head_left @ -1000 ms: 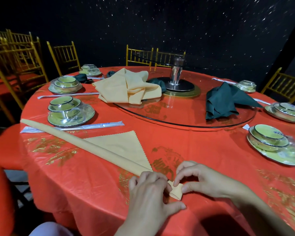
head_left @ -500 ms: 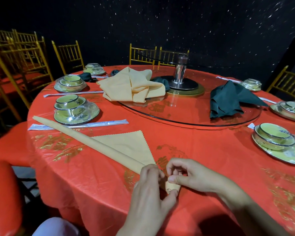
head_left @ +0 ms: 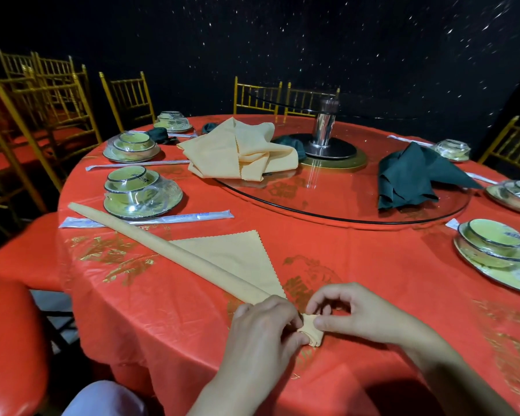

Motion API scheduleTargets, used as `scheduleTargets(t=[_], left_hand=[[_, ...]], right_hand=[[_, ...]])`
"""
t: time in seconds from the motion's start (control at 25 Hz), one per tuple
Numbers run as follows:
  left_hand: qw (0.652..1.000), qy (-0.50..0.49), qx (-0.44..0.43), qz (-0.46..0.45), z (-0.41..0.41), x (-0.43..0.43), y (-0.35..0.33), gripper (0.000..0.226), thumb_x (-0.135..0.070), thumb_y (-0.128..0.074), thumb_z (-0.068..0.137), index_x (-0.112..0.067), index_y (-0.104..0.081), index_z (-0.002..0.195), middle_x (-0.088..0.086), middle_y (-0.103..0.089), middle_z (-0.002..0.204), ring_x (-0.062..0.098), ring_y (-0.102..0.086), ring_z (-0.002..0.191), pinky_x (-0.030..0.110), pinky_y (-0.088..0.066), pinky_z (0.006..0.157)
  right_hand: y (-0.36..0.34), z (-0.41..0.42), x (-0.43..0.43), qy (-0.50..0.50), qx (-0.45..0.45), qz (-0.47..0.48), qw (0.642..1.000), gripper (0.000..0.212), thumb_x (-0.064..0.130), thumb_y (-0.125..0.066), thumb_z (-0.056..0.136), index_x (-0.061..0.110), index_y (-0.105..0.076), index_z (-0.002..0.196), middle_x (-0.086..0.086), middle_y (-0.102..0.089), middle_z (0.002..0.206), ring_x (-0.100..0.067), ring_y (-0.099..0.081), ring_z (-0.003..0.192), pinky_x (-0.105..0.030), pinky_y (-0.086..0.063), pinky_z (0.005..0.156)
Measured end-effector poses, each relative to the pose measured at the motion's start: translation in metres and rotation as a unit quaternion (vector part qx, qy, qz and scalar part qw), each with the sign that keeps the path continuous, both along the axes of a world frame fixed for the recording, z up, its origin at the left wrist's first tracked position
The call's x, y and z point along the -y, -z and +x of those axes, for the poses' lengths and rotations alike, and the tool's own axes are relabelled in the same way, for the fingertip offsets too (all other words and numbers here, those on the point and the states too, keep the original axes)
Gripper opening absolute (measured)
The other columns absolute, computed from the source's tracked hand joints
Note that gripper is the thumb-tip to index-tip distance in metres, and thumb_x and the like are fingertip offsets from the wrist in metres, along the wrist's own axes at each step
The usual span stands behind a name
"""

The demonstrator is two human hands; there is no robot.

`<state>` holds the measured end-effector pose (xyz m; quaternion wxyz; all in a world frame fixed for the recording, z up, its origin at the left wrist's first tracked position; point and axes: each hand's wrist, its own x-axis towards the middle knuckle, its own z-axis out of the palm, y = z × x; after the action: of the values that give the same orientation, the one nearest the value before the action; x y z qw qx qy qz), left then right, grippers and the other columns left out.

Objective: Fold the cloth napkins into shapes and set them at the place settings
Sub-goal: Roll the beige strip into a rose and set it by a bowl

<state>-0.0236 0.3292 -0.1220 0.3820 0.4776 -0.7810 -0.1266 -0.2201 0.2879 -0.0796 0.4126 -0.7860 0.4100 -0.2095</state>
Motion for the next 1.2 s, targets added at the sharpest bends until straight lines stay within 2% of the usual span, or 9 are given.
scheduleTargets(t=[0.12, 0.2, 0.28, 0.48, 0.8, 0.88, 1.0, 1.08, 1.2], left_hand=[[0.998, 0.017, -0.051, 0.031, 0.002, 0.004, 0.003, 0.026, -0.043, -0.069, 0.065, -0.032, -0.053, 0.082, -0.023, -0.057, 0.091, -0.005, -0.054, 0.084, 0.027, -0.044, 0.077], [0.997, 0.01, -0.071, 0.041, 0.002, 0.005, 0.005, 0.029, -0.045, -0.068, 0.064, -0.034, -0.054, 0.086, -0.027, -0.051, 0.097, -0.008, -0.049, 0.093, 0.022, -0.04, 0.084], [0.998, -0.016, -0.063, 0.025, 0.003, 0.004, 0.005, 0.033, -0.056, -0.064, 0.061, -0.036, -0.056, 0.086, -0.031, -0.048, 0.098, -0.011, -0.043, 0.096, 0.016, -0.03, 0.083], [0.998, -0.027, 0.028, -0.055, 0.001, -0.014, -0.001, 0.036, -0.07, -0.049, 0.066, -0.037, -0.063, 0.059, -0.027, -0.058, 0.083, -0.009, -0.051, 0.072, 0.01, -0.03, 0.07], [0.997, 0.031, -0.067, 0.037, 0.014, -0.008, 0.001, 0.036, -0.06, -0.062, 0.067, -0.034, -0.053, 0.09, -0.027, -0.041, 0.113, -0.005, -0.054, 0.085, 0.019, -0.047, 0.078], [0.998, 0.025, -0.056, 0.013, 0.015, -0.01, 0.003, 0.035, -0.059, -0.064, 0.067, -0.037, -0.047, 0.089, -0.028, -0.043, 0.109, -0.008, -0.049, 0.085, 0.008, -0.039, 0.076], [0.998, -0.013, -0.022, -0.054, 0.017, -0.012, 0.004, 0.046, -0.071, -0.062, 0.058, -0.038, -0.046, 0.085, -0.026, -0.049, 0.091, -0.008, -0.043, 0.084, 0.013, -0.036, 0.074], [0.998, -0.043, -0.002, -0.045, 0.016, -0.015, 0.001, 0.05, -0.077, -0.055, 0.052, -0.039, -0.043, 0.083, -0.032, -0.042, 0.078, -0.008, -0.041, 0.081, 0.011, -0.034, 0.063], [0.997, -0.063, -0.013, -0.031, 0.016, -0.018, -0.003, 0.047, -0.075, -0.054, 0.049, -0.039, -0.045, 0.078, -0.04, -0.031, 0.077, -0.009, -0.041, 0.079, 0.006, -0.03, 0.066]], right_hand=[[-0.002, -0.01, -0.002, -0.041, -0.036, 0.014, 0.998, 0.04, 0.02, -0.071, 0.072, 0.04, -0.062, 0.105, 0.021, -0.061, 0.095, 0.001, -0.049, 0.083, -0.015, -0.041, 0.083], [0.002, -0.007, 0.001, -0.044, -0.056, 0.001, 0.997, 0.044, 0.013, -0.072, 0.073, 0.039, -0.061, 0.106, 0.024, -0.056, 0.096, 0.0, -0.047, 0.082, -0.015, -0.04, 0.084], [0.002, -0.004, 0.004, -0.034, -0.061, 0.005, 0.998, 0.04, 0.013, -0.073, 0.073, 0.04, -0.065, 0.102, 0.025, -0.054, 0.091, 0.0, -0.047, 0.08, -0.015, -0.04, 0.083], [-0.012, -0.008, -0.002, -0.097, -0.106, 0.053, 0.988, 0.022, 0.029, -0.069, 0.077, 0.045, -0.067, 0.092, 0.025, -0.056, 0.085, 0.001, -0.049, 0.079, -0.02, -0.041, 0.079], [-0.017, 0.014, 0.0, -0.072, -0.046, 0.071, 0.994, 0.021, 0.02, -0.068, 0.084, 0.025, -0.055, 0.099, 0.009, -0.054, 0.076, -0.005, -0.044, 0.068, -0.016, -0.036, 0.064], [-0.017, 0.018, 0.003, -0.071, -0.053, 0.073, 0.993, 0.016, 0.023, -0.068, 0.084, 0.03, -0.057, 0.092, 0.008, -0.053, 0.073, -0.007, -0.045, 0.067, -0.019, -0.037, 0.064], [-0.015, 0.031, 0.008, -0.072, -0.054, 0.081, 0.993, 0.012, 0.026, -0.07, 0.083, 0.033, -0.061, 0.087, 0.008, -0.053, 0.069, -0.009, -0.044, 0.065, -0.021, -0.036, 0.061], [-0.012, 0.04, 0.01, -0.075, -0.064, 0.074, 0.992, 0.012, 0.023, -0.07, 0.084, 0.031, -0.061, 0.086, 0.008, -0.054, 0.068, -0.007, -0.045, 0.063, -0.022, -0.036, 0.061], [-0.007, 0.044, 0.008, -0.062, -0.059, 0.055, 0.995, 0.011, 0.027, -0.069, 0.083, 0.03, -0.062, 0.09, 0.006, -0.055, 0.069, -0.009, -0.045, 0.064, -0.024, -0.036, 0.061]])
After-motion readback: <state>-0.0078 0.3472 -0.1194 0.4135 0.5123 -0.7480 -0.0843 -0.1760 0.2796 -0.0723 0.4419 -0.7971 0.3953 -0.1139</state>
